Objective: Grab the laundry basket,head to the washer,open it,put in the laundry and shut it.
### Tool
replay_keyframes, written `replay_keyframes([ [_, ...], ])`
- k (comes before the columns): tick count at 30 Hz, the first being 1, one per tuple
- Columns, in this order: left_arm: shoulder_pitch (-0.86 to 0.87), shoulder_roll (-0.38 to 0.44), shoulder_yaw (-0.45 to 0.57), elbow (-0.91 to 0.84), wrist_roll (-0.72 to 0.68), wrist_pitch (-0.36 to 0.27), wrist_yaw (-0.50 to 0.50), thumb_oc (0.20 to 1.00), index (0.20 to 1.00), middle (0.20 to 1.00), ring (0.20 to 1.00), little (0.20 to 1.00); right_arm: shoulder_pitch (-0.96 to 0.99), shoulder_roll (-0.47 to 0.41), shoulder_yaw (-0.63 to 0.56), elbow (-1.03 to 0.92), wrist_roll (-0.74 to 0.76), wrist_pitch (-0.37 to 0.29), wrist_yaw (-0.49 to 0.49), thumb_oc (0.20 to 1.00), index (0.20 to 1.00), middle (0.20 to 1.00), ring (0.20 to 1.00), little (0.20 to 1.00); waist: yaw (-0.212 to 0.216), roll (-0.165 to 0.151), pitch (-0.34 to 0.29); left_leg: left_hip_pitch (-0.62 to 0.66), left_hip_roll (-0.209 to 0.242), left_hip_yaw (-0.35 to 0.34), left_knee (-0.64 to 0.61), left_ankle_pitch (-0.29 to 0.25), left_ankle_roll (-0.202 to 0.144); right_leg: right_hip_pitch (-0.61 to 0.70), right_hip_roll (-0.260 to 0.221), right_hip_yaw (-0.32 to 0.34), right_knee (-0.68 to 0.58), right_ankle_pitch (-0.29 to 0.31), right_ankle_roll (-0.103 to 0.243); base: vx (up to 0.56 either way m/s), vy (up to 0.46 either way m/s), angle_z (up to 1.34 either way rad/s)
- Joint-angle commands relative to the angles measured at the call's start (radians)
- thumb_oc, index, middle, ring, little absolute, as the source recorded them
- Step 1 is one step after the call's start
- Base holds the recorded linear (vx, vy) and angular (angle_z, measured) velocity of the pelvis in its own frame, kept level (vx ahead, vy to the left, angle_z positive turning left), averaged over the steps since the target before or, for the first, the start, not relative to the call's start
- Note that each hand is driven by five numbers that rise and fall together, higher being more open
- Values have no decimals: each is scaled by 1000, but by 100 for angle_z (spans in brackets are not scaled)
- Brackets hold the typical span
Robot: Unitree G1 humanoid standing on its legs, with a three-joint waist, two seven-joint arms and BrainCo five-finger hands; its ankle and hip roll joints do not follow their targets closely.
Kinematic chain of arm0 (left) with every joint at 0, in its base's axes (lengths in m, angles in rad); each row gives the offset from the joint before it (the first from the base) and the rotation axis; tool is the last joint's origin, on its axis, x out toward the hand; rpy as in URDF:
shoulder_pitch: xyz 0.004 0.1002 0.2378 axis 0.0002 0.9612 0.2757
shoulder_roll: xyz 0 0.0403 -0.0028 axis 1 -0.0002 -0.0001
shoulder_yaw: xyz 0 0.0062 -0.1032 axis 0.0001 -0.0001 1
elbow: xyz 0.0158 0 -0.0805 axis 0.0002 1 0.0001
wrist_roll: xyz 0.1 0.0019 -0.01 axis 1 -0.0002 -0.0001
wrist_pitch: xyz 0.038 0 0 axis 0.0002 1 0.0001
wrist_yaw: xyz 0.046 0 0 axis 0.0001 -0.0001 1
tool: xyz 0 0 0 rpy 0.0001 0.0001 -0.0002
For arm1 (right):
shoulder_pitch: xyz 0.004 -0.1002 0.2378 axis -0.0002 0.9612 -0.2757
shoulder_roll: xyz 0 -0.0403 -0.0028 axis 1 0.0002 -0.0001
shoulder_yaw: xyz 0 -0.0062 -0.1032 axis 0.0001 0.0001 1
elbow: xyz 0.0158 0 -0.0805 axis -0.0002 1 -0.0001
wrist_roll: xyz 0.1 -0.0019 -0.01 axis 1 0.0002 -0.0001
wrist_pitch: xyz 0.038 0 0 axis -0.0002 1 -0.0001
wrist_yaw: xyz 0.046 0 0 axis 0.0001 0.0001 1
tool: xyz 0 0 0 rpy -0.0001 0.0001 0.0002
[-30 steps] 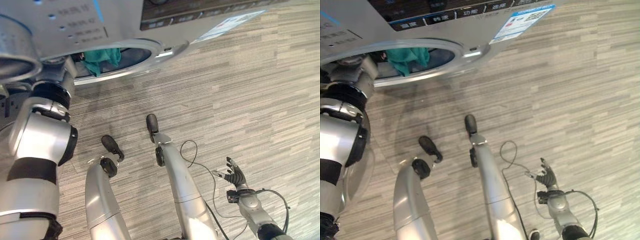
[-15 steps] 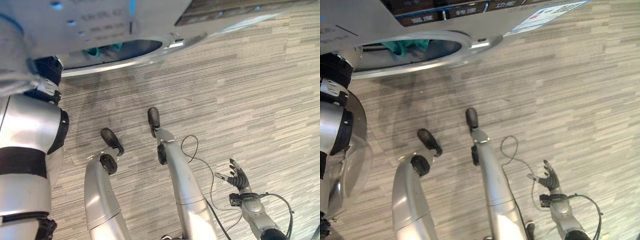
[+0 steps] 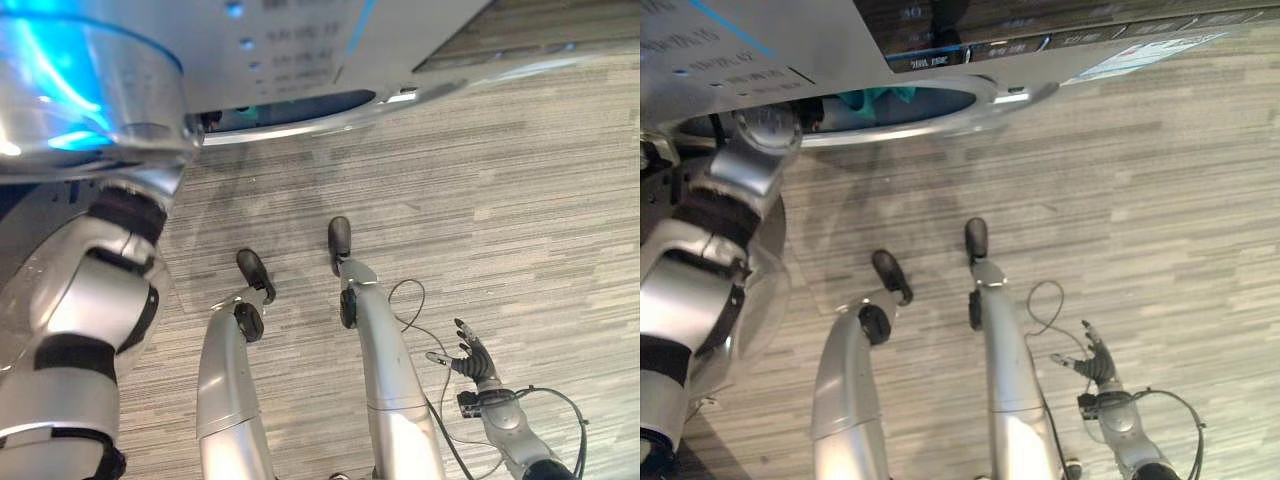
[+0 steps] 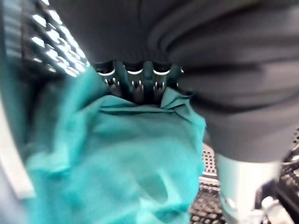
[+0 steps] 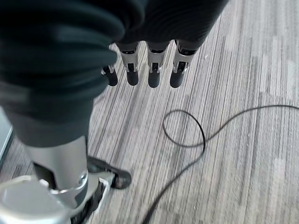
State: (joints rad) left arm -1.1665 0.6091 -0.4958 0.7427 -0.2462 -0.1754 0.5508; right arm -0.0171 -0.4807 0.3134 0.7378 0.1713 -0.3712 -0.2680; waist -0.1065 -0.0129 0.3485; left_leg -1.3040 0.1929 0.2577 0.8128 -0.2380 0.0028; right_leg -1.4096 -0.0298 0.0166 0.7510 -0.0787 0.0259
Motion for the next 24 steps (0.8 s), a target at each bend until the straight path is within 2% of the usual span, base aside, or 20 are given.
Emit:
replay_keyframes([
  [1, 13, 13, 53, -18, 25, -60, 27, 1000, 1000, 1000, 1000, 1000, 78, -52, -31, -11, -15, -7, -33, 1000, 1000, 1000, 1000, 1000, -13, 61, 23, 41, -1, -33, 44, -64, 9, 65, -25, -37, -57, 46, 51, -15, -28, 11],
  [5, 141, -91, 89, -68, -30, -74, -8, 1000, 1000, 1000, 1000, 1000, 61, -44, -39, -18, -13, -2, -57, 1000, 1000, 1000, 1000, 1000, -2, 73, 42, 65, -1, -30, 38, -57, 10, 77, -24, -35, -51, 43, 43, -15, -26, 7],
  [9, 147, -156, 86, -40, -112, -90, -37, 1000, 1000, 1000, 1000, 1000, 51, -51, -32, -18, -14, 3, -60, 1000, 1000, 1000, 1000, 1000, -9, 79, 60, 96, 0, -17, 16, -49, 9, 96, -28, -28, -67, 50, 43, 0, 0, 0],
  [12, 123, -173, 68, -1, -138, -94, -59, 1000, 1000, 1000, 1000, 1000, 52, -59, -26, -21, -18, 5, -62, 1000, 1000, 1000, 1000, 1000, -17, 79, 70, 109, -1, -12, 7, -46, 8, 103, -27, -22, -76, 54, 44, -3, -1, -2],
  [15, 68, -202, 58, 114, -209, -94, -85, 1000, 1000, 1000, 1000, 1000, 43, -61, -13, -6, 1, 5, -59, 1000, 1000, 1000, 1000, 1000, -26, 75, 71, 107, 4, -10, 15, -48, 8, 102, -19, -19, -74, 52, 41, 0, -11, -3],
  [16, 14, -218, 54, 208, -278, -87, -117, 1000, 1000, 1000, 1000, 1000, 31, -59, 2, 10, 18, 10, -52, 1000, 1000, 1000, 1000, 1000, -36, 71, 66, 104, 11, -10, 21, -52, 6, 99, -12, -18, -74, 51, 40, 0, 0, 0],
  [24, -193, -172, 82, 534, -334, -15, -165, 1000, 1000, 1000, 1000, 1000, 10, -59, 60, 25, 65, 10, -21, 1000, 1000, 1000, 1000, 1000, -73, 43, 28, 63, 42, -23, 49, -69, -4, 76, 7, -24, -77, 55, 44, 14, -21, -5],
])
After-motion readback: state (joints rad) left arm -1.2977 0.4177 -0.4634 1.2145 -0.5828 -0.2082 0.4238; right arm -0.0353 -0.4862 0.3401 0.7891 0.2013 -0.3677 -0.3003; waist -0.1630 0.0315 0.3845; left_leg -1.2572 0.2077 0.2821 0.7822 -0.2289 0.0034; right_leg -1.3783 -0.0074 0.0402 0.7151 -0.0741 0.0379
